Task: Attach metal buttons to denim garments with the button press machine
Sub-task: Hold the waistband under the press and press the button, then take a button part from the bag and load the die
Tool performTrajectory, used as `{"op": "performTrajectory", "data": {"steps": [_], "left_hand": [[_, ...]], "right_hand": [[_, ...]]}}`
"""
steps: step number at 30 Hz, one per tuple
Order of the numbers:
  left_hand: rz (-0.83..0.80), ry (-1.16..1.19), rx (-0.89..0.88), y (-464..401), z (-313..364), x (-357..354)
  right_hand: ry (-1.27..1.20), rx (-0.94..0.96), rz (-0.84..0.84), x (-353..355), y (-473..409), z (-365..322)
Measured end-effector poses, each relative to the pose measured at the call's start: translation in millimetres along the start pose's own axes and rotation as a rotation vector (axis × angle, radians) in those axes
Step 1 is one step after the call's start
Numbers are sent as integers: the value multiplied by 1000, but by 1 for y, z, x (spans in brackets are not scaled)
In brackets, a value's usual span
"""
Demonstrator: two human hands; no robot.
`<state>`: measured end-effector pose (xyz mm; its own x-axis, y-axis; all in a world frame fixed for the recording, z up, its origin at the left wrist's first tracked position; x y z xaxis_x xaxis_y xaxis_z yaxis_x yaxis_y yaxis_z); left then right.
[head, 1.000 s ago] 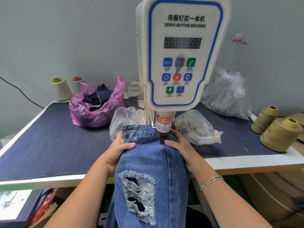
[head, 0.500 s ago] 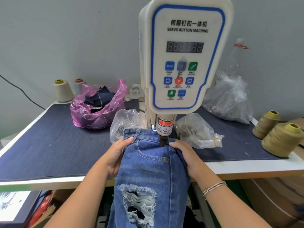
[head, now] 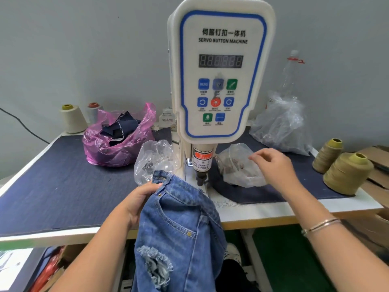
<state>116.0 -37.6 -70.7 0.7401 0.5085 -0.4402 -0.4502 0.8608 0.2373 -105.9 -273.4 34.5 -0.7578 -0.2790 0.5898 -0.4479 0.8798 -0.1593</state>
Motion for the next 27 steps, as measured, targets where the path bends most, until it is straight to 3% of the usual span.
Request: {"op": "performTrajectory", "data": {"steps": [3, 5, 10, 15, 27], "left_hand": [[15, 24, 77, 2, -2, -1], [11, 18, 81, 2, -2, -2], [7, 36, 84, 1, -3, -2], [-9, 59, 91, -3, -6, 2], [-2, 41, 93, -2, -5, 3]], "right_hand": [[761, 91, 35, -8, -19, 4], [969, 177, -39, -25, -22, 6], [1115, 206, -75, -59, -34, 10], [1085, 147, -43, -73, -39, 13], [1144, 262, -9, -80, -41, 9]]}}
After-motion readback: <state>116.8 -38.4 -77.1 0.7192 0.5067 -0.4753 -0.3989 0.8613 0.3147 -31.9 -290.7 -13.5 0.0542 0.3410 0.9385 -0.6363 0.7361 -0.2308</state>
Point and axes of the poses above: each hand's wrist, its own y-axis away from the middle knuckle, its own x-axis out of the back of the hand, z = x × y, the point moved 4 cm from there along -y, towards the middle knuckle, and after that the axes turned 9 degrees about -x, right-handed, at the moved point
